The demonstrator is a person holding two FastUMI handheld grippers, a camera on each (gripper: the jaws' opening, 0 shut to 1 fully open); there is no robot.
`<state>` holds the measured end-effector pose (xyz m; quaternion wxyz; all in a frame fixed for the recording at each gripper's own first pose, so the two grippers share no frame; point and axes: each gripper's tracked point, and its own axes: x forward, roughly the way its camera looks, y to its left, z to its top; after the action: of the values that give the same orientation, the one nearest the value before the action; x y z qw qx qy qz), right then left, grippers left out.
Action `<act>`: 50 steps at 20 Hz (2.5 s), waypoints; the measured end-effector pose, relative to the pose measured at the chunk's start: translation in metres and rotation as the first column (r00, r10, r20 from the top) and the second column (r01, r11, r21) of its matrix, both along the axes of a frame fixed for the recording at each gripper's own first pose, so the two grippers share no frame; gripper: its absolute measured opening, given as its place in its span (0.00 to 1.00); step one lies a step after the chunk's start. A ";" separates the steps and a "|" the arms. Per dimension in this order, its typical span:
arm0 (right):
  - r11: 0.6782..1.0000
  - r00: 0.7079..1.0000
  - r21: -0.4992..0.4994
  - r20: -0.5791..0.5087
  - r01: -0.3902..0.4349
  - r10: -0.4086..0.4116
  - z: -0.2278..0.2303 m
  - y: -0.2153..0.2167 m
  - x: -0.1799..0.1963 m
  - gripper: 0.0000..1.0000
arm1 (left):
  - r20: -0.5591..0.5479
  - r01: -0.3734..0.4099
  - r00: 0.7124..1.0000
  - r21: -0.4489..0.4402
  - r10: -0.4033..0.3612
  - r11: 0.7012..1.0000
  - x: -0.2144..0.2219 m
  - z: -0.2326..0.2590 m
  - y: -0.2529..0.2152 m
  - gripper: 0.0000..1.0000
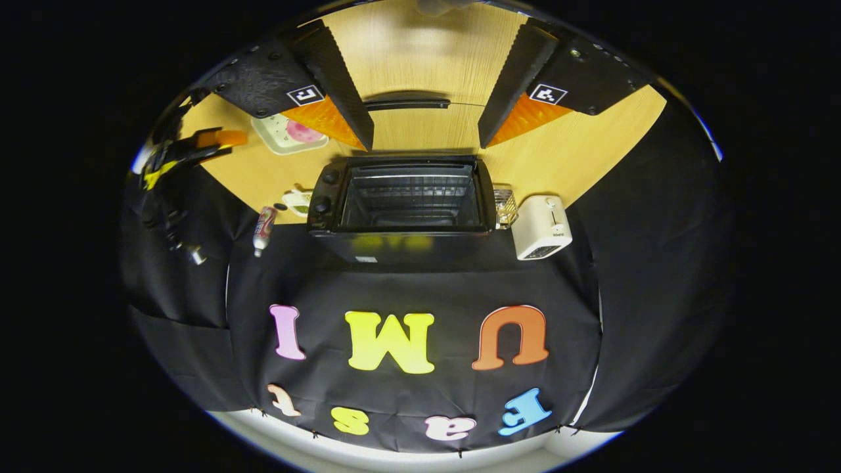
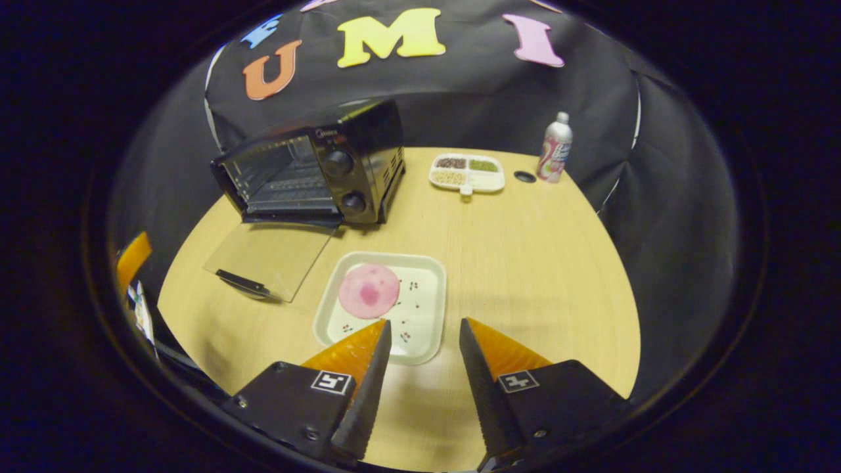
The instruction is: Open the electric oven with the left hand, put the food in, and close the electric oven.
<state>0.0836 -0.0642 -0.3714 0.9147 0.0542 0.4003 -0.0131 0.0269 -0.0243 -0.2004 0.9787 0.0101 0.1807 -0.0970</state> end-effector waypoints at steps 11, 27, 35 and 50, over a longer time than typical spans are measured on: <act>0.994 0.951 0.106 -0.307 0.009 0.024 -0.054 -0.009 0.039 0.14 | 0.103 -0.119 0.988 0.002 0.118 0.993 -0.008 0.070 -0.019 0.97; 0.905 0.934 0.424 -0.332 0.027 0.128 -0.037 0.004 0.039 0.04 | 0.127 -0.083 0.989 0.007 0.081 0.997 -0.005 0.094 -0.007 0.97; 0.893 0.952 0.437 -0.304 0.110 0.031 -0.025 0.008 0.025 0.04 | 0.123 0.028 0.992 -0.003 -0.027 1.000 0.001 0.095 0.024 0.97; 0.933 0.898 0.330 -0.441 0.145 0.017 -0.051 0.010 0.040 0.37 | 0.099 0.020 0.995 -0.042 -0.016 0.999 0.004 0.079 0.040 0.97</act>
<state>0.1240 -0.0541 -0.4220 0.7758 0.2270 0.5885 0.0168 0.0312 0.0155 -0.1209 0.9855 -0.0047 0.1301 -0.1091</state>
